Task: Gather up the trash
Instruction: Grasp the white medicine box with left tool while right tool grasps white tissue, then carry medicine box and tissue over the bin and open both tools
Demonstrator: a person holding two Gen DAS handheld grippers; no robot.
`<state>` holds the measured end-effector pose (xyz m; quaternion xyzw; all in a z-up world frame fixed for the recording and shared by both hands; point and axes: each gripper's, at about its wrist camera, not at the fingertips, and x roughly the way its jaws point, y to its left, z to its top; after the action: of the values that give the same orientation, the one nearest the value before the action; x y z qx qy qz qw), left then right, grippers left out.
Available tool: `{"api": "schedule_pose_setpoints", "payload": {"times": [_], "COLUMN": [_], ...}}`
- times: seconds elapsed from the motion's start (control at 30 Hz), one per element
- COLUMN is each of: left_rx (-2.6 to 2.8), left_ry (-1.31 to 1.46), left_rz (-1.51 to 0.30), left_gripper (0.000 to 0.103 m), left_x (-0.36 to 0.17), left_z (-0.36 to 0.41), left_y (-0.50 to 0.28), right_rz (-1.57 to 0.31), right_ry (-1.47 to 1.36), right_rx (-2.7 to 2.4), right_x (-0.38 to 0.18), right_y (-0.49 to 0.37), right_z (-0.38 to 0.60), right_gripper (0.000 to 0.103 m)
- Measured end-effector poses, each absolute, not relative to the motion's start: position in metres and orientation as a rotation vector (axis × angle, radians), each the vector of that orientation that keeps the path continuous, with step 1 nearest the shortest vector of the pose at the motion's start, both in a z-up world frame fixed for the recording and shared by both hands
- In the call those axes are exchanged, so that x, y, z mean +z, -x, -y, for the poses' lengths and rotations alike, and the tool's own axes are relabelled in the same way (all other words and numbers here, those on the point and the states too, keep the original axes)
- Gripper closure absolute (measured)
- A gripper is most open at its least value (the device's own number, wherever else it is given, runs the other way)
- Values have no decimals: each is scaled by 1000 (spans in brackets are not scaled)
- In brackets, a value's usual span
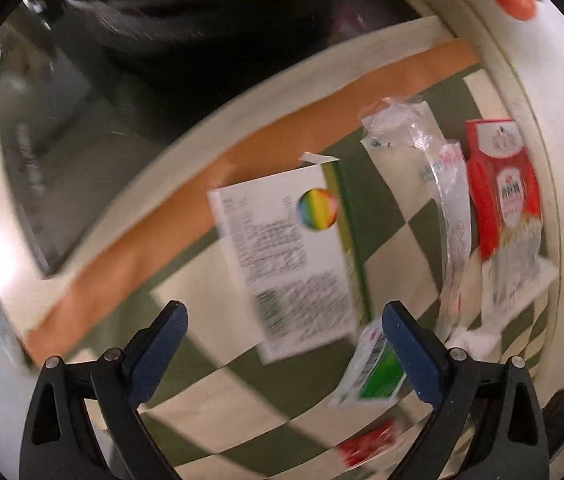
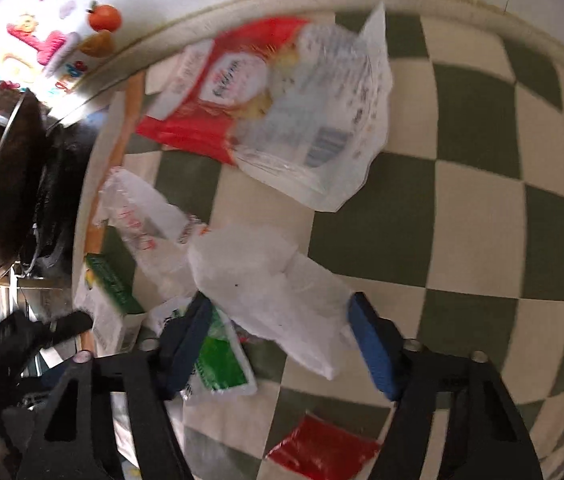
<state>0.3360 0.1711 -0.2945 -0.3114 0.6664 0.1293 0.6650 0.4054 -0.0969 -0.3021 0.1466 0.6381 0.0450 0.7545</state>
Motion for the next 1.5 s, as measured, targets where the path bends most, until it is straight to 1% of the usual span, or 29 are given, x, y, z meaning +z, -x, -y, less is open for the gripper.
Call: {"api": "schedule_pose_setpoints", "payload": {"times": [0.03,0.07,0.1,0.13,0.17,0.2,0.27,0.3,0.4,0.6,0.77,0.9,0.97,1.1,1.2,1.33,1.4,1.47,1.5], "left_rx": [301,306,312,325,334,323,329,329,290,279,283,301,320,395,474,582,635,678,706], "left_ry": [708,706,697,671,642,604,479,417,334,193,174,230,260,328,388,501,566,644,693], "left_rz": [-1520,-1528,-1538,-1549,-1547,-1542,-1545,-1532,-1507,-1404,-1314,-1248,-1221,-1186,-1178,-1188,-1201,-1222,-1238], "left_gripper": [4,4,4,4,4,6,21,31,34,35,35,35,35,35,35,35,35,35,35], "left_x": [-301,-305,-309,-312,-311,-311,-308,-305,-303,-280,-252,-228,-216,-203,-207,-230,-252,-285,-309], "left_z": [-169,-168,-165,-162,-159,-154,-144,-140,-132,-131,-148,-179,-195,-251,-300,-370,-404,-437,-457], "left_y": [-341,-344,-348,-352,-354,-357,-359,-359,-348,-300,-250,-212,-204,-162,-120,-51,-16,18,38], "right_rz": [-1387,-1380,-1370,-1351,-1337,-1320,-1298,-1284,-1251,-1195,-1187,-1194,-1197,-1218,-1248,-1318,-1347,-1387,-1419], "right_ry": [-323,-327,-335,-339,-338,-340,-340,-341,-355,-323,-286,-248,-222,-165,-112,-17,41,87,119], "right_rx": [93,89,87,80,74,71,68,66,63,115,186,278,327,448,558,719,781,829,851], "right_x": [-304,-306,-306,-304,-302,-298,-292,-287,-271,-238,-219,-209,-206,-207,-217,-251,-277,-310,-337], "right_y": [-404,-404,-405,-404,-404,-403,-402,-400,-389,-366,-341,-320,-310,-289,-262,-208,-180,-155,-138], "right_z": [98,98,100,102,104,107,114,117,122,110,81,36,10,-56,-117,-214,-259,-295,-317], "right_gripper": [52,64,73,77,83,87,89,90,91,92,92,93,93,93,93,93,93,93,93]}}
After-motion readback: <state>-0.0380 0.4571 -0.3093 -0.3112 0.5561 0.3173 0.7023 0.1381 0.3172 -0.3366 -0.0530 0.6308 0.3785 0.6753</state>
